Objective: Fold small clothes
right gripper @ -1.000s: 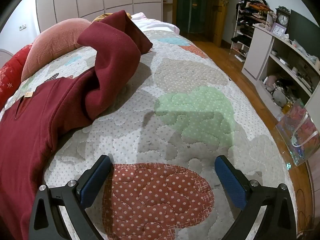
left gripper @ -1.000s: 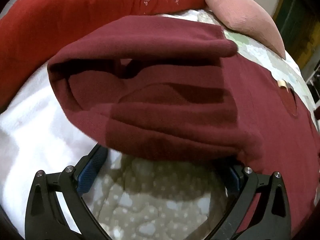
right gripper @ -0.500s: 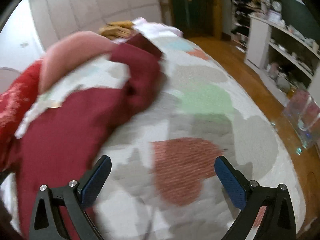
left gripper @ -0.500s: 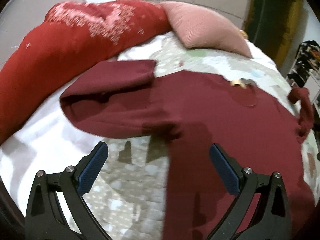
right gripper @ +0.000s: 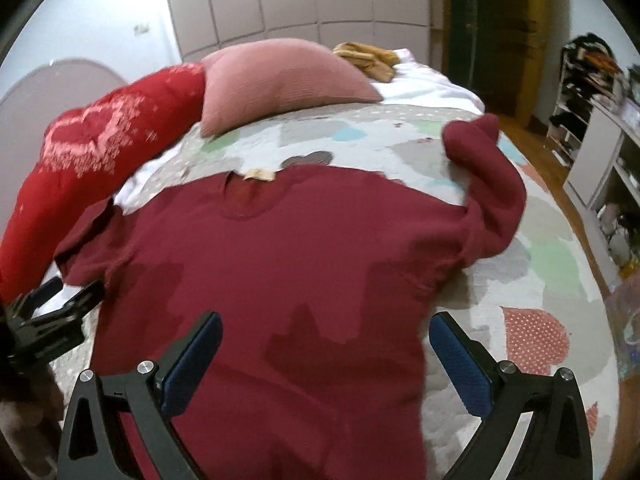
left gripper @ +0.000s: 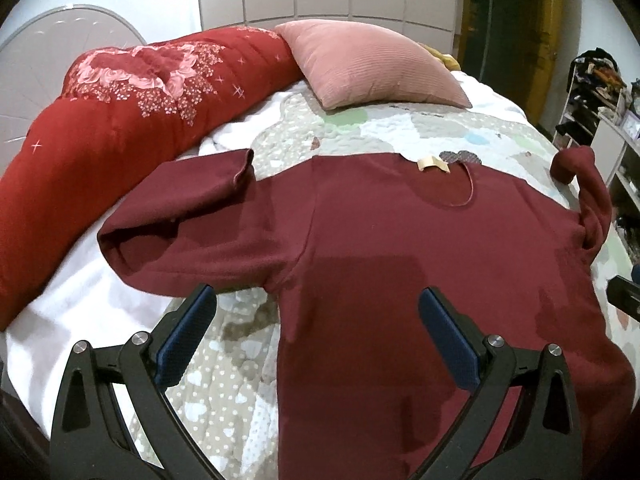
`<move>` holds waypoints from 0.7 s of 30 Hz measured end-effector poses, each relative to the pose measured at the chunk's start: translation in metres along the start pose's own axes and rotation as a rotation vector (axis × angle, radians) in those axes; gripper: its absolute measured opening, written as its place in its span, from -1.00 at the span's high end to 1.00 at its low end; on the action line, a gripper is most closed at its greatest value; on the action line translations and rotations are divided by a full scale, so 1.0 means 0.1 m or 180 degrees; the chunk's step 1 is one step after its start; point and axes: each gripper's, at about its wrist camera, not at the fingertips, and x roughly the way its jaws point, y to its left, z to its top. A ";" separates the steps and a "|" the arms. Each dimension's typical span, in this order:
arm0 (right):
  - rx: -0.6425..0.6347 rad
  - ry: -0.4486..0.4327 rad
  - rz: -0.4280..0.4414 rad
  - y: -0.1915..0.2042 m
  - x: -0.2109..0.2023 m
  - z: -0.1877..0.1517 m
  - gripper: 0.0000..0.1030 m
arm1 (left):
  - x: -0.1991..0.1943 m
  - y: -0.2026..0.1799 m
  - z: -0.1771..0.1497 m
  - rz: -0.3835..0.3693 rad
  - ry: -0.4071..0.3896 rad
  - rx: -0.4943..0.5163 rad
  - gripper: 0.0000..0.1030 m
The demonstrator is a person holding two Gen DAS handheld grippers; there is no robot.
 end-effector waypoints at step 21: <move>-0.0002 -0.0063 0.0284 0.71 0.27 0.28 -1.00 | 0.41 0.08 0.06 0.0018 0.0026 -0.0068 -0.98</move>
